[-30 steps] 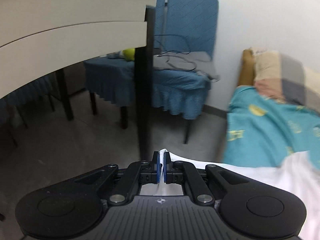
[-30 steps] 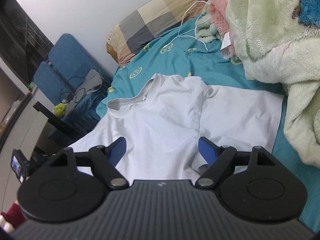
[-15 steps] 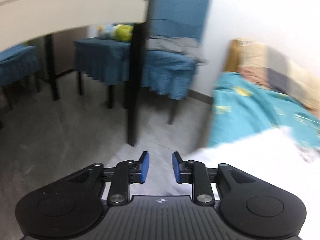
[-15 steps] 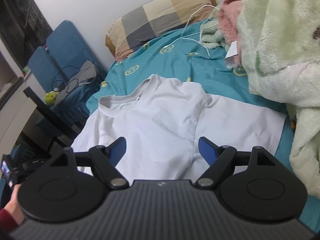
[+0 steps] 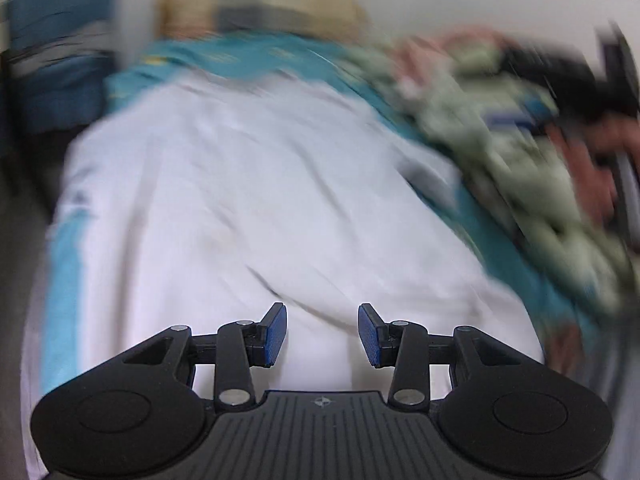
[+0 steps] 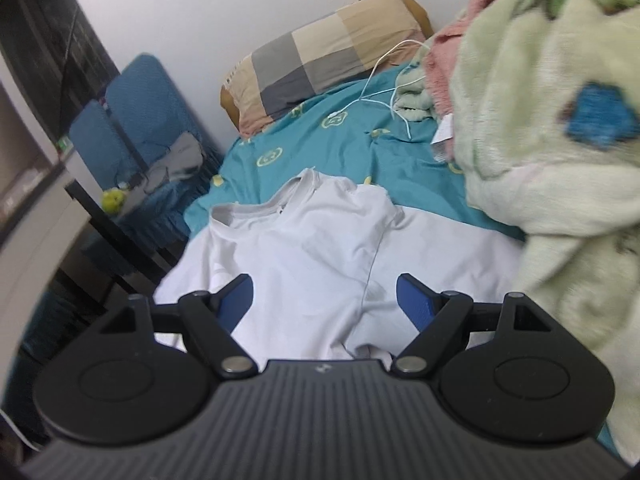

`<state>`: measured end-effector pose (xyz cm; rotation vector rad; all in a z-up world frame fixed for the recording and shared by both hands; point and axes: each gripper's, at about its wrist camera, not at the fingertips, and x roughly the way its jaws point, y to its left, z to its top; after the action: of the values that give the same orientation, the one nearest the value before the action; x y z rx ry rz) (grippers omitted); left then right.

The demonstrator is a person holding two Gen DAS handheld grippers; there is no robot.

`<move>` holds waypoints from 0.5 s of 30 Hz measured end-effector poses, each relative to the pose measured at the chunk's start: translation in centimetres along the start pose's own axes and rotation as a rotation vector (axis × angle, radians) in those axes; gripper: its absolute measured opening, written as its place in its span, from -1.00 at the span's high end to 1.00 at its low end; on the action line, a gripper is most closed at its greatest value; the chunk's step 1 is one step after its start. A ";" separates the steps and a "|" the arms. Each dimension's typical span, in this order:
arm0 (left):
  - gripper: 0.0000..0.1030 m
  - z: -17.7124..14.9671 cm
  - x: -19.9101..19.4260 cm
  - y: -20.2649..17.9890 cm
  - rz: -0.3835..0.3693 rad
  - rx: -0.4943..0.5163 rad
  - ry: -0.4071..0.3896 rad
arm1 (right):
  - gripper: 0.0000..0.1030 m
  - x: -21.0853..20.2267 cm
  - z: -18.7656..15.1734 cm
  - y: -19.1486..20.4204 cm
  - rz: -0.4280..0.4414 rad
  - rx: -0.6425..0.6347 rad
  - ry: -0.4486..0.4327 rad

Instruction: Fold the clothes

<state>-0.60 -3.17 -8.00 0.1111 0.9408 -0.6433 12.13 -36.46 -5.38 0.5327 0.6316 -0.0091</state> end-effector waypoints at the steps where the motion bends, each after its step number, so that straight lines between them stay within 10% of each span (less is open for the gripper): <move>1: 0.18 -0.6 0.2 -1.4 -0.027 0.029 0.021 | -0.56 -1.2 0.0 -0.3 0.000 0.010 -0.011; 11: -0.20 -2.0 6.3 -7.5 -0.334 -0.027 0.100 | -0.57 -7.2 -1.3 -2.3 0.005 0.043 -0.064; 14: -0.11 -1.8 9.7 -8.8 -0.322 -0.053 0.125 | -0.57 -7.0 -1.5 -2.7 0.020 0.069 -0.049; 15: 0.19 -1.9 10.3 -9.0 -0.316 -0.068 0.135 | -0.57 -6.9 -1.5 -2.9 0.030 0.080 -0.045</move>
<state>-2.64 -14.56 -15.53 -0.0572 1.1207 -0.9031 5.21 -39.30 -3.84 0.6177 0.5808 -0.0183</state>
